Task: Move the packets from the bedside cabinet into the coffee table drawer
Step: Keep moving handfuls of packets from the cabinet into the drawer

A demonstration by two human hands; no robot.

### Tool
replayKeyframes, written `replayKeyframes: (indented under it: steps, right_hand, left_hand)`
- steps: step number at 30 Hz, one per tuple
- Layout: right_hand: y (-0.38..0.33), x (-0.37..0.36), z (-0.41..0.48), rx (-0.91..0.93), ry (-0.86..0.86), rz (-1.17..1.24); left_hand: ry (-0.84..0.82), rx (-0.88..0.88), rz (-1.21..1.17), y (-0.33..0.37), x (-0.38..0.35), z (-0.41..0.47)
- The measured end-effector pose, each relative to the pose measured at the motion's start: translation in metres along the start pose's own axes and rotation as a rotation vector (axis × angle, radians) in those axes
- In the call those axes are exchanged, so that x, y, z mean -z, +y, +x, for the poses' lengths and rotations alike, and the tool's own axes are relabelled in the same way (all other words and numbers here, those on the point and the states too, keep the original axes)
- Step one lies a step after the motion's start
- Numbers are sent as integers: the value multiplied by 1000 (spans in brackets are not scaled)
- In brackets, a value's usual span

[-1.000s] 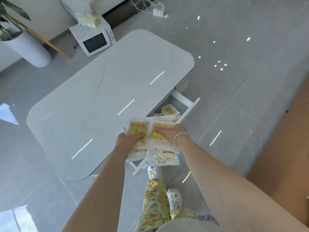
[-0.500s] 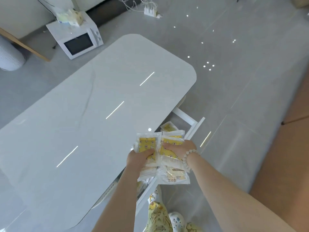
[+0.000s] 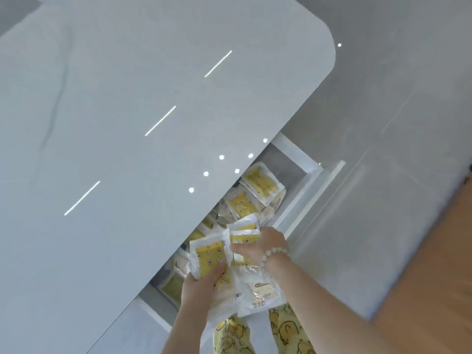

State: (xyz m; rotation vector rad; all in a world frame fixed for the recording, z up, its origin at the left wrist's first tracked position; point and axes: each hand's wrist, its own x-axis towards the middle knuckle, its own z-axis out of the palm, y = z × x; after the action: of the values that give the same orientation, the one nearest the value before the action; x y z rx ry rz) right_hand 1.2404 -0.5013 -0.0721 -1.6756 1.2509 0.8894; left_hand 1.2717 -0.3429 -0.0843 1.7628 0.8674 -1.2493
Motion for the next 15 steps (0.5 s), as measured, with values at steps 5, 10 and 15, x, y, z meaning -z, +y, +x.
replayKeyframes:
  steps: [5,10,15]
  right_hand:
    - [-11,-46,75,99,-21,-132]
    - [-23,-80,128,239,5,-275]
    - [-28,-79,167,396,101,-465]
  left_hand:
    - [147,58,-44,-21,-4,83]
    - [334,35,-40,-24,-14,134]
    - [408,-49,97,-22,-31,171]
